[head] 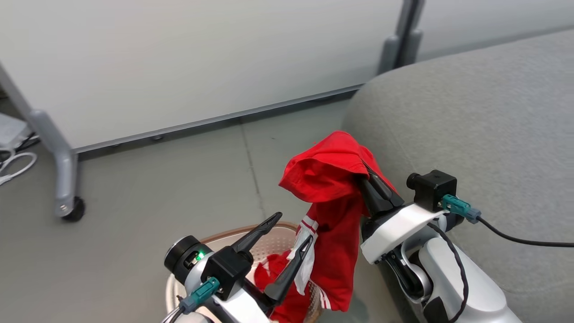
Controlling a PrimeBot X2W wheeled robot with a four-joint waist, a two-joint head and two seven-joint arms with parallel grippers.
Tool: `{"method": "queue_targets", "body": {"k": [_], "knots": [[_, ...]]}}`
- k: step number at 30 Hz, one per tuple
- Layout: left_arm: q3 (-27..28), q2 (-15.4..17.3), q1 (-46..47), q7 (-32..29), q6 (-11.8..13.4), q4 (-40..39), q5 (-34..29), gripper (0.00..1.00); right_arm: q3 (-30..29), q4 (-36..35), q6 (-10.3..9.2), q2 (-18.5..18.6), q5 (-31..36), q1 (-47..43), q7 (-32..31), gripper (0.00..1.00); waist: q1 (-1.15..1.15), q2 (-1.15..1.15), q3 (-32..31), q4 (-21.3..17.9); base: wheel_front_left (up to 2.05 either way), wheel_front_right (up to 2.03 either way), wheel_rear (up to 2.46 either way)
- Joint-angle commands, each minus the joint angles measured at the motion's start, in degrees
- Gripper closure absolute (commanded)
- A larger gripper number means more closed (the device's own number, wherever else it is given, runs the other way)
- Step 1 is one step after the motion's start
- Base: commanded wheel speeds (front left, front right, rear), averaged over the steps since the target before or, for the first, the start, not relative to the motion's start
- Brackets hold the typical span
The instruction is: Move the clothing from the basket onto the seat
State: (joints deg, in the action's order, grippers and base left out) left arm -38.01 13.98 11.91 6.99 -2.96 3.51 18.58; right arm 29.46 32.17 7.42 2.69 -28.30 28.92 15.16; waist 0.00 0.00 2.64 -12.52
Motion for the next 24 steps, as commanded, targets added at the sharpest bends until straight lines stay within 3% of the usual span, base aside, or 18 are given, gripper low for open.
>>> {"method": "queue_targets", "body": {"k": [1,14,24], "knots": [[-0.1,0.3,-0.5,-0.2,-0.1,-0.4,-0.1,0.0,-0.5,-0.3,0.13,0.4,-0.2,-0.3,0.2,1.0,0.0,0.0,0.3,-3.0,0.0,0.0,0.0],[-1.5,1.3,0.5,-1.8,-0.3,-1.9,-0.5,0.0,-5.2,-1.4,0.13,0.3,0.7,0.3,0.2,1.0,0.0,0.0,2.9,-14.8,0.0,0.0,0.0],[-2.1,2.2,3.5,-2.5,-0.5,-2.8,-1.6,0.0,-14.7,-1.9,0.13,0.3,2.3,4.7,0.2,1.0,0.0,0.0,6.4,-18.9,0.0,0.0,0.0]]}}
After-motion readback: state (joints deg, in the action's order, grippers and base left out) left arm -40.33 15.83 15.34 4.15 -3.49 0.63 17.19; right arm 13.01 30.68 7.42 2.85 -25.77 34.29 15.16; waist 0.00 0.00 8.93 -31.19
